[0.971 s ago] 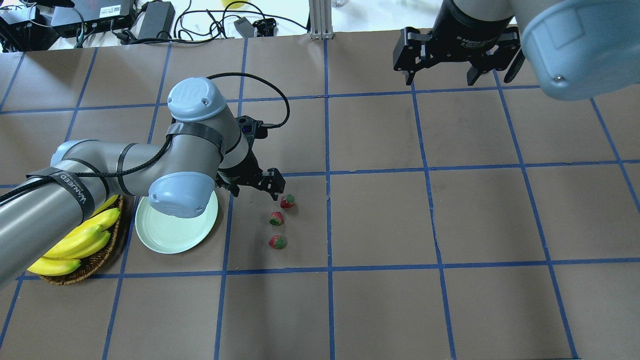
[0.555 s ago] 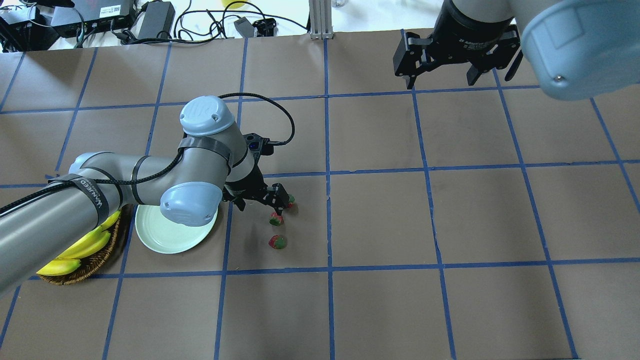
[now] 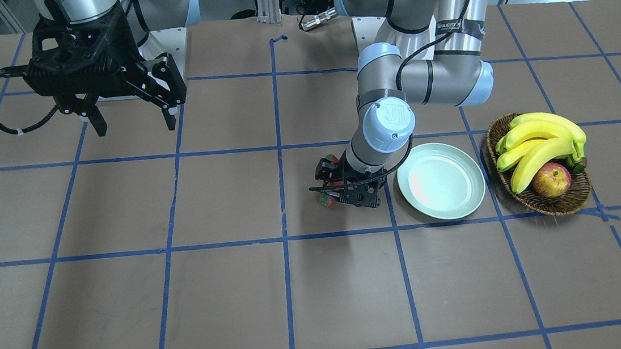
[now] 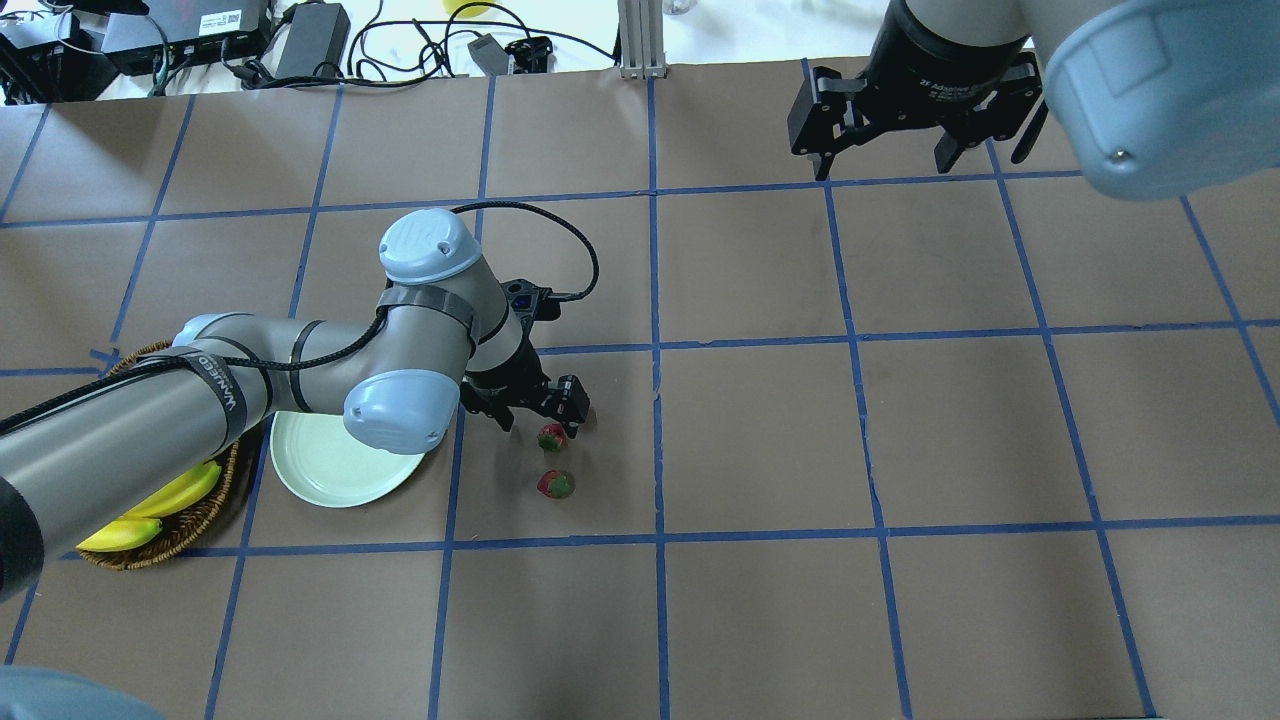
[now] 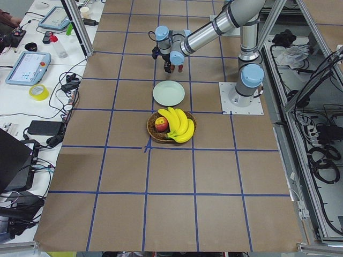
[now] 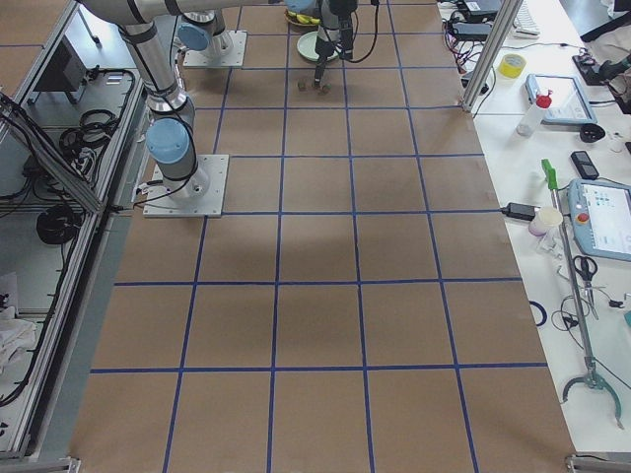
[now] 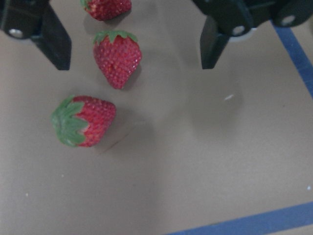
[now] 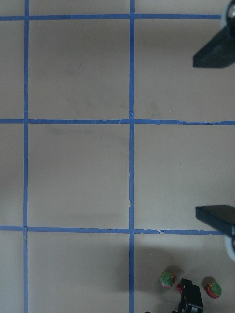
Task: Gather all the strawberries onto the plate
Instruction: 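Lower the left gripper and grasp the strawberry farthest from the robot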
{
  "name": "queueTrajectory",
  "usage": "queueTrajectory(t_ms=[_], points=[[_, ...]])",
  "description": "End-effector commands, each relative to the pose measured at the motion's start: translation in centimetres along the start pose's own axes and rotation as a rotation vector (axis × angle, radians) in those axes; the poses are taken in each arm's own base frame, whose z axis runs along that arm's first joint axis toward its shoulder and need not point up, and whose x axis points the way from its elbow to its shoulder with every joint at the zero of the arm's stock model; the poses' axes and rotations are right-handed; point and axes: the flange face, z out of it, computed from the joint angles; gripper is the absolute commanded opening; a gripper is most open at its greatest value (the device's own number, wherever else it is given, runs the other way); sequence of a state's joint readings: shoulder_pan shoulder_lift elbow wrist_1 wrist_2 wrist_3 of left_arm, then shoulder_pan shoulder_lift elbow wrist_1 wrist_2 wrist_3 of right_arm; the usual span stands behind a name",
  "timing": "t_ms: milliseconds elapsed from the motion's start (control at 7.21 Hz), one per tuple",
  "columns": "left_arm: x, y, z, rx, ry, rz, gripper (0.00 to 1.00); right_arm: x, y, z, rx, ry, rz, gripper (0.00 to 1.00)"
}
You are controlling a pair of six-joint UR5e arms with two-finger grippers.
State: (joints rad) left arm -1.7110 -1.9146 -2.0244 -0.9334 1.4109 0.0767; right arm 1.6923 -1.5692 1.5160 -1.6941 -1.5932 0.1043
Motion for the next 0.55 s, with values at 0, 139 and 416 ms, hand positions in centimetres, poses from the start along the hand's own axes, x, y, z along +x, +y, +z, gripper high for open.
queueTrajectory(t_ms=[0, 139, 416], points=[[0.75, -0.03, 0.72, -0.008, 0.002, 0.013, 0.16, 0.01, 0.0, -0.02, 0.0, -0.001, 0.0, 1.0], [1.08, 0.02, 0.78, -0.011, 0.028, 0.0, 0.0, 0.01, -0.02, -0.03, 0.001, -0.001, 0.0, 1.0], [1.15, -0.25, 0.27, -0.002, 0.028, -0.076, 0.0, 0.0, -0.04, -0.05, 0.003, -0.001, 0.0, 1.0]])
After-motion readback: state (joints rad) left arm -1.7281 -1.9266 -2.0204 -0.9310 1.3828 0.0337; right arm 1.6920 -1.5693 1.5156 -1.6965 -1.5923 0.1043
